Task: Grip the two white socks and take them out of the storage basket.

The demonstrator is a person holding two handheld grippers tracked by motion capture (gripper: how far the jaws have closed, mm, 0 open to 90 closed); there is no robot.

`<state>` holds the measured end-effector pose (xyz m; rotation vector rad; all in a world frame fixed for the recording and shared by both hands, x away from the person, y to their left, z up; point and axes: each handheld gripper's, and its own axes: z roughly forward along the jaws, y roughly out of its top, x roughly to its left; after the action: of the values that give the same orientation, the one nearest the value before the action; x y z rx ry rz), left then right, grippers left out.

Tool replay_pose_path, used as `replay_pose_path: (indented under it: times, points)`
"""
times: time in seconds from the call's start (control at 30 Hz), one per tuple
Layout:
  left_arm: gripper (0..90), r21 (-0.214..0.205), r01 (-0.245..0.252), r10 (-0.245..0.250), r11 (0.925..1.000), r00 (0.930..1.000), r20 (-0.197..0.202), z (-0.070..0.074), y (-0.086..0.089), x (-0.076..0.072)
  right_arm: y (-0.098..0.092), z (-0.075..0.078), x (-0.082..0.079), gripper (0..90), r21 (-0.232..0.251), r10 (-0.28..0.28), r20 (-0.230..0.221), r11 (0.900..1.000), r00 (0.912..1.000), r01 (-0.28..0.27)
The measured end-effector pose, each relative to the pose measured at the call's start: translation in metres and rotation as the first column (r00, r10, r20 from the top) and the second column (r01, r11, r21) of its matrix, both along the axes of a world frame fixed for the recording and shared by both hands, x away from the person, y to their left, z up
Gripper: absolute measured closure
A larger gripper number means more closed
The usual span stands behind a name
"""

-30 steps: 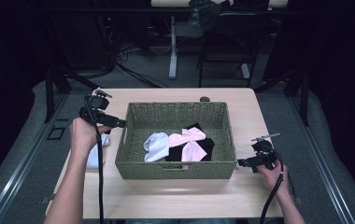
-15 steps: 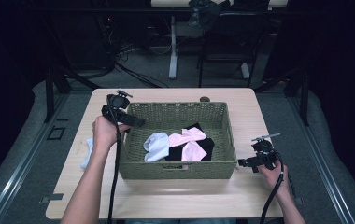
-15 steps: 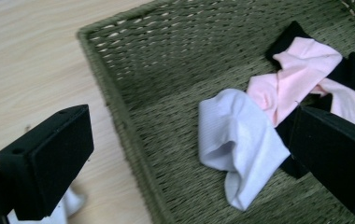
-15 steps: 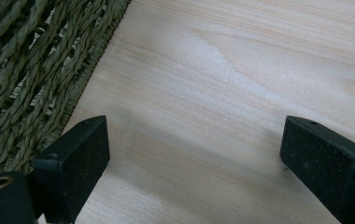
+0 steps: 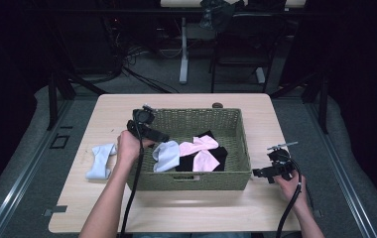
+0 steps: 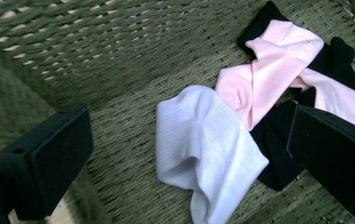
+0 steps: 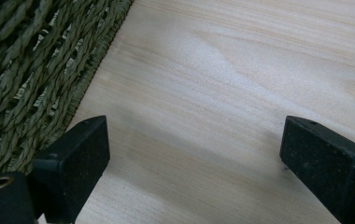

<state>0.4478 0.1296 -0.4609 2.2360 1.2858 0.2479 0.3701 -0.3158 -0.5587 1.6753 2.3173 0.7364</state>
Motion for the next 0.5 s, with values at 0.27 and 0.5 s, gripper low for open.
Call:
replay_pose_path:
  times: [0.27, 0.5]
  points:
    - [8.7, 0.031, 0.017, -0.016, 0.9994, 0.9996, -0.023, -0.017, -0.013, 0.003, 0.0, 0.0, 0.0, 8.1, 0.002, 0.0, 0.001, 1.0, 1.0, 0.0]
    - [24.4, 0.059, 0.04, -0.037, 0.9975, 0.9974, -0.062, -0.03, -0.019, 0.008, 0.0, 0.0, 0.0, 8.1, 0.002, 0.002, 0.006, 1.0, 1.0, -0.002]
